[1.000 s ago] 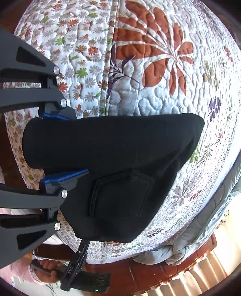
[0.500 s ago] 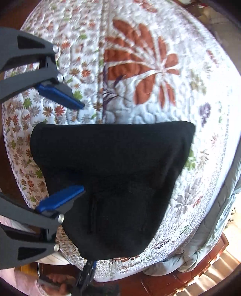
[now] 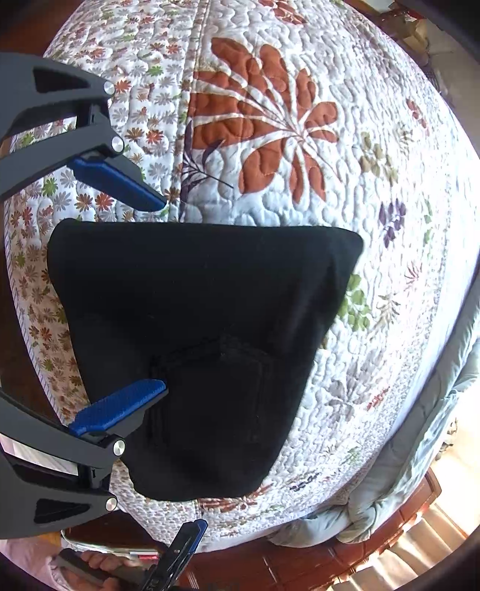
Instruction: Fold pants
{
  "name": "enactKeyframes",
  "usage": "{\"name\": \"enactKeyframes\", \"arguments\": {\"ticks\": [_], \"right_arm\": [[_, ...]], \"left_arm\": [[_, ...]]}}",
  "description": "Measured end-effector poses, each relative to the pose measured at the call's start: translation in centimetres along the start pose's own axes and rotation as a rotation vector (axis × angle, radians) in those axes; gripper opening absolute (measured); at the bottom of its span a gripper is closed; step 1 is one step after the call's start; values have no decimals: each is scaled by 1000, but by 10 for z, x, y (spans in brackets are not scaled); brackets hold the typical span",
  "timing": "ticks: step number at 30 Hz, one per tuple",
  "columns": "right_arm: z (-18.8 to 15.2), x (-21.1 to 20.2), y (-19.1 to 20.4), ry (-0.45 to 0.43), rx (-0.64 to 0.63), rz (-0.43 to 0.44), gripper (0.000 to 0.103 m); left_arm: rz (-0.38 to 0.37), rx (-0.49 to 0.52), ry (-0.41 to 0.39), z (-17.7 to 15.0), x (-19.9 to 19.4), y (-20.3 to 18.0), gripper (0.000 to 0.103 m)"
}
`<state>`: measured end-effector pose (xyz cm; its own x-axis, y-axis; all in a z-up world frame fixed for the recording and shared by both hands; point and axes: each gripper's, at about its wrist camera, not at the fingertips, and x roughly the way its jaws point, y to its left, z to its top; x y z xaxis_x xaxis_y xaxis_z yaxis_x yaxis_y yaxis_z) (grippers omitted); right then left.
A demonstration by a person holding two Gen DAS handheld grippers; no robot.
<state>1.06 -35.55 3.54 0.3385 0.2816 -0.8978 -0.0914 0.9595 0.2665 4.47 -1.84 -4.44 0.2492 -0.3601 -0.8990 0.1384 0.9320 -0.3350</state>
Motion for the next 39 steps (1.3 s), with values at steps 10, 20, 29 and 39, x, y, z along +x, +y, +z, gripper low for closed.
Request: {"name": "enactKeyframes", "arguments": {"ticks": [10,20,29,39], "right_arm": [[2,55,18,158,-22,-9,84],[-9,97,-9,239,63,17,91],[-6,111,-4,247,56,35,98],[4,122,14,206,-3,71,78]], "left_arm": [[32,37,44,3,26,-4,94],[28,74,82,5,48,-9,97],[52,98,89,10,58,-21,100],[69,94,80,15,61,-28,100]]}}
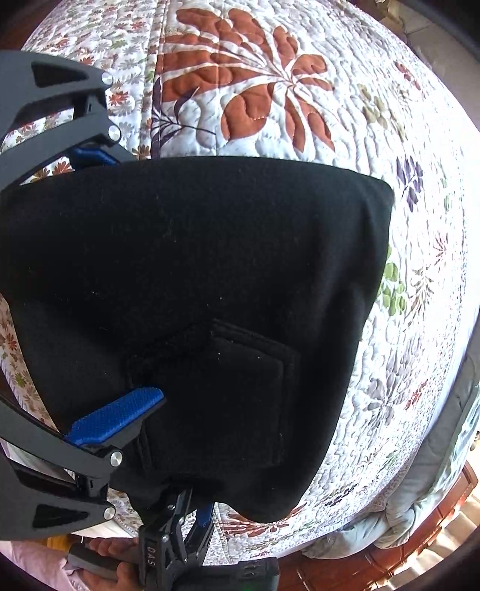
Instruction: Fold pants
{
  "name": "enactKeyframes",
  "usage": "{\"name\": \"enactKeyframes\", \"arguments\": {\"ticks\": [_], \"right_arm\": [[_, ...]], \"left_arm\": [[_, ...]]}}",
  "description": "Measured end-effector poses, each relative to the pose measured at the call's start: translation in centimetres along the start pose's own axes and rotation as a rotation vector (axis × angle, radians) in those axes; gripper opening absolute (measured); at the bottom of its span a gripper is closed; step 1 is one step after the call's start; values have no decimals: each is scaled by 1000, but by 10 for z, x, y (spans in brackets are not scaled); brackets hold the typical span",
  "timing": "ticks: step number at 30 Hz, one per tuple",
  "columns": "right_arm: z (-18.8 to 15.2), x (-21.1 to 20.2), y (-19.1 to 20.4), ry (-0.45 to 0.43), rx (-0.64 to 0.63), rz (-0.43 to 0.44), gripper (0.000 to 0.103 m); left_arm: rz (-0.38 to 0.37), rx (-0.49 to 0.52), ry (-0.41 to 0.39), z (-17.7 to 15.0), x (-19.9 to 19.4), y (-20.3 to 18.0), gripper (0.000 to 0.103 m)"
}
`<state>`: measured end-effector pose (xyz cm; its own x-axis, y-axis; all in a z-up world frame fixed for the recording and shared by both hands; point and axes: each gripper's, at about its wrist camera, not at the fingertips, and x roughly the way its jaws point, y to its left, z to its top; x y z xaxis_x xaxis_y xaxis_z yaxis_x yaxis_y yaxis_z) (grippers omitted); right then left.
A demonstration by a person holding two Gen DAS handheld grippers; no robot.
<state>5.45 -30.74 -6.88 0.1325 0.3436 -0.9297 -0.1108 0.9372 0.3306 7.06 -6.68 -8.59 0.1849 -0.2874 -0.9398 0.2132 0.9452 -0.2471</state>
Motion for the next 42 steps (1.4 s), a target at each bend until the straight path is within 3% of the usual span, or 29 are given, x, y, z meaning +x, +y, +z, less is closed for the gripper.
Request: {"name": "enactKeyframes", "arguments": {"ticks": [10,13,15,18,23,29,36,42], "right_arm": [[5,15,0,-43,20,91,83],[2,14,11,-70,-2,78,72],[-1,8,17,-100,-18,95,56],[-4,1,18,-135,-17,119,40],[-4,-21,25,-187,-14,216,31],[-1,-63,46,-257,-121,174,30],[33,-115,45,-370,-204,88,30],[90,-116,-5,-397,-172,101,30]], "left_arm": [[10,12,-28,-10,-5,-8,98],[17,18,-39,-13,-8,-10,94],[23,24,-48,-14,-11,-10,89],[10,13,-75,-17,-17,-7,78],[0,-50,-136,-21,-34,6,41],[-46,-35,-194,-15,-59,0,34],[-127,-23,-298,34,-80,-28,34],[-149,-22,-371,90,-73,-30,34]]}}
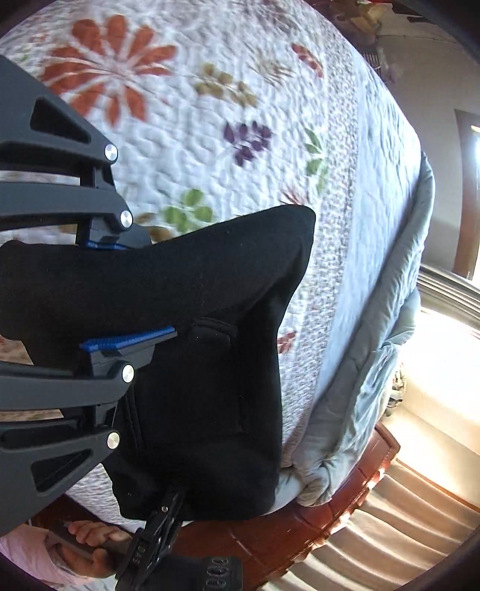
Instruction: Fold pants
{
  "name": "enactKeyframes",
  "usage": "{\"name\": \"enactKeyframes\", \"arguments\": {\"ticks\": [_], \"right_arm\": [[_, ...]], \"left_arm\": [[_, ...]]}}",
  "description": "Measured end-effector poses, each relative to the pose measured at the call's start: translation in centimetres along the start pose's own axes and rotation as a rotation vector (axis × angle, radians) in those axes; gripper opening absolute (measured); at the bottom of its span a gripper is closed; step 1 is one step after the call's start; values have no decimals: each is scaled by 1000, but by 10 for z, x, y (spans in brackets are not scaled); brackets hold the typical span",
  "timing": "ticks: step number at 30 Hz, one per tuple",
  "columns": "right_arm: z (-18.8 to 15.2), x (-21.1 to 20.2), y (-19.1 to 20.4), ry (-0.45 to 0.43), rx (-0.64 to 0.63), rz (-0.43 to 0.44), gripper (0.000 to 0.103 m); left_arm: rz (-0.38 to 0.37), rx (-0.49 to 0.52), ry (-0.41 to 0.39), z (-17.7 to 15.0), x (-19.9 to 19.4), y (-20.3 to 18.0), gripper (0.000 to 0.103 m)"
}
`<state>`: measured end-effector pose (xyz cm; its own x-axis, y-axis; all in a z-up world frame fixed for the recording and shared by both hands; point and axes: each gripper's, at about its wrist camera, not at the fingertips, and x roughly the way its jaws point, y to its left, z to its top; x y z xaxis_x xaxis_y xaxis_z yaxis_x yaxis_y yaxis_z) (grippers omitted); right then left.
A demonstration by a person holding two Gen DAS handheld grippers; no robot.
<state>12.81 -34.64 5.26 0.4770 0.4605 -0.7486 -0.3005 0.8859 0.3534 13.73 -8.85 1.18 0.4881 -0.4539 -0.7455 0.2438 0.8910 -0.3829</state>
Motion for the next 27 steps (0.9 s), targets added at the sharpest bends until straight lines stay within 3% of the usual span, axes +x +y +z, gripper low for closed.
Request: {"name": "enactKeyframes", "arguments": {"ticks": [3,6,7,8,9,11,15,19,21,24,27], "right_arm": [[6,23,-42,42,51,11,30],[-2,61,-71,129,125,10,32],[-8,74,-80,163,147,-13,34],[-16,86,-90,191,156,-49,41],[-25,94,-102,197,176,-59,47],[-38,97,-123,167,266,18,51],[-51,100,-138,126,316,70,53],[-46,92,-132,131,320,50,59],[-44,82,-117,124,326,-3,79],[-51,62,-110,101,336,-84,91],[-60,44,-101,73,358,-124,93]], "left_arm": [[12,-5,33,10,33,8,34],[39,-20,135,3,73,21,36],[66,-20,181,-5,89,27,44],[79,-12,186,-9,95,29,59],[95,3,166,-16,98,32,66],[108,18,130,-24,98,37,81],[50,-64,154,-26,105,52,86],[79,-37,126,-27,95,49,86],[105,-48,127,-29,86,48,88],[142,-79,131,-35,69,53,93],[170,-94,139,-44,56,52,93]]}}
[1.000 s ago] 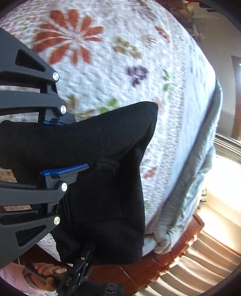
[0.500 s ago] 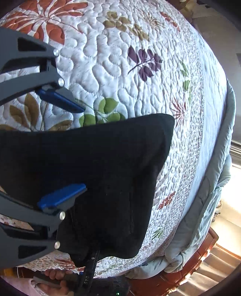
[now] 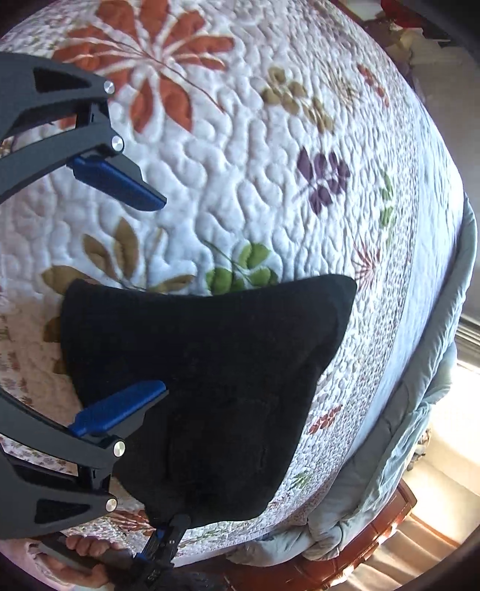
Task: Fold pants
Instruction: 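Open both tools and withdraw them from the folded pants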
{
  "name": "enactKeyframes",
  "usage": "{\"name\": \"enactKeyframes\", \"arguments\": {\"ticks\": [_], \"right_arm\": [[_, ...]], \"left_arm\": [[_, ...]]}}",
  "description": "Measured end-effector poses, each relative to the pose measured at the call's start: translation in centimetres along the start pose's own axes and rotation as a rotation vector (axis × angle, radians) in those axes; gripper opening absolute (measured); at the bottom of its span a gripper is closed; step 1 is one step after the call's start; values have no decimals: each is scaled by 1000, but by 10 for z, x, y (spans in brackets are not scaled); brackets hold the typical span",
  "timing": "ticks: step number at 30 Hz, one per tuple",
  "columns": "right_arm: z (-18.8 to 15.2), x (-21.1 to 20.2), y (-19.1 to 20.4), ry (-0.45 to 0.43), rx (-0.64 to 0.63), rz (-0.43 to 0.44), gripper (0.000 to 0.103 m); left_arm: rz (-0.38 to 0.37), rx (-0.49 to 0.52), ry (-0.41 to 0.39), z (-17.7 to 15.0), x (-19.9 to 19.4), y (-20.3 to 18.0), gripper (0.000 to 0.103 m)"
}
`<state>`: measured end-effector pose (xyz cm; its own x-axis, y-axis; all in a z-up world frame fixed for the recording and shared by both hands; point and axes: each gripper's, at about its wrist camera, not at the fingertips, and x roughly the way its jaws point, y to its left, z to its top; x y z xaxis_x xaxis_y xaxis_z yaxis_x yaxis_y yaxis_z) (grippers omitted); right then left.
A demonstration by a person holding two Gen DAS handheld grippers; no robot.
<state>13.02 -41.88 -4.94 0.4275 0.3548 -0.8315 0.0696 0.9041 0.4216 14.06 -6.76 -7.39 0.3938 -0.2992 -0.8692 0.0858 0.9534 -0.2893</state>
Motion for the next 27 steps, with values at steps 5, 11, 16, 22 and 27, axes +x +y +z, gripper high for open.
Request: {"name": "enactKeyframes", "arguments": {"ticks": [5,11,16,22,27], "right_arm": [[-22,-17,17,-16,-27,-140,97],[-48,-24,46,-11,-101,-221,97],[-58,-33,62,-4,-112,-207,97],[-63,-47,80,-11,-138,-231,97],[-64,-54,92,-11,-171,-258,97]], "left_arm": [[79,32,-5,-21,-23,-6,95],[49,44,-6,-37,-45,-17,95],[66,68,-21,-44,-58,-29,95],[97,67,-41,-48,-70,-33,95],[94,59,-56,-47,-82,-34,95]]}}
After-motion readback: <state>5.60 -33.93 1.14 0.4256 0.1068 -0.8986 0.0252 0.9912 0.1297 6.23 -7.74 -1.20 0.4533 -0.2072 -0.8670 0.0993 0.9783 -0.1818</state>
